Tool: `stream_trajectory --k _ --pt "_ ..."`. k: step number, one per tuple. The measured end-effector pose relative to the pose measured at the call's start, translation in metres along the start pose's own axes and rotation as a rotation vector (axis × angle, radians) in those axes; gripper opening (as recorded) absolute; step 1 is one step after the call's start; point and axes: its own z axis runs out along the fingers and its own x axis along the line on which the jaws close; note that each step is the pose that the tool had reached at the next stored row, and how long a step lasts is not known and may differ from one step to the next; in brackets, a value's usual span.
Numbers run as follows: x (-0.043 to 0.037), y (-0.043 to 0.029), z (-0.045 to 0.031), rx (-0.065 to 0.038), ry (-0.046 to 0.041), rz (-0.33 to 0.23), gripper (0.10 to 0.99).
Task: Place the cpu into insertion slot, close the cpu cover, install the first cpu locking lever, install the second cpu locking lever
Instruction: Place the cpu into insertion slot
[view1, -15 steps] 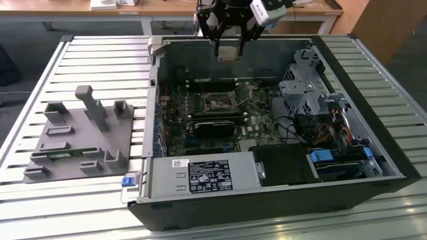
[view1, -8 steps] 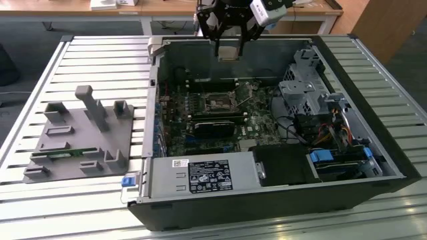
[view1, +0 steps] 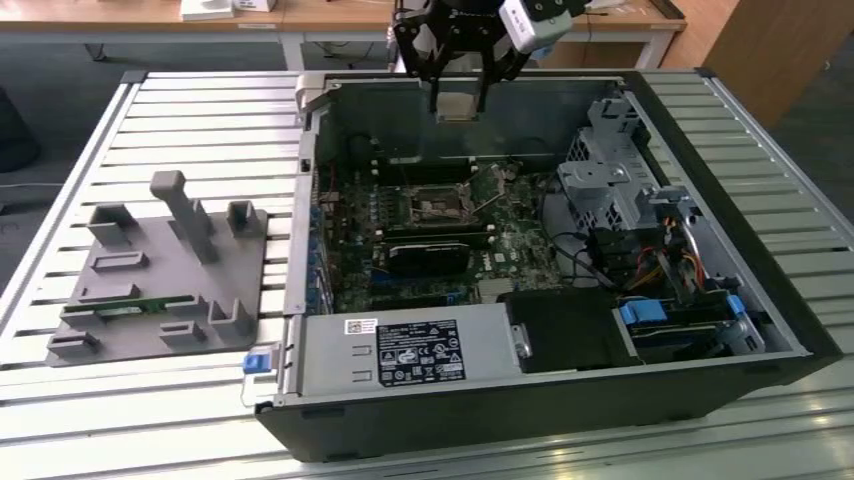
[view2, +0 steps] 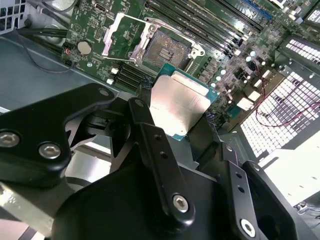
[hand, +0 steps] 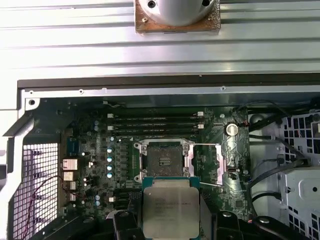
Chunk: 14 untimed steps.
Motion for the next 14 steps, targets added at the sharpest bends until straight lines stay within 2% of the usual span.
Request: stream_trajectory --k 14 --pt "0.0 0.0 0.0001 -0.002 -0.0072 0.08 0.541"
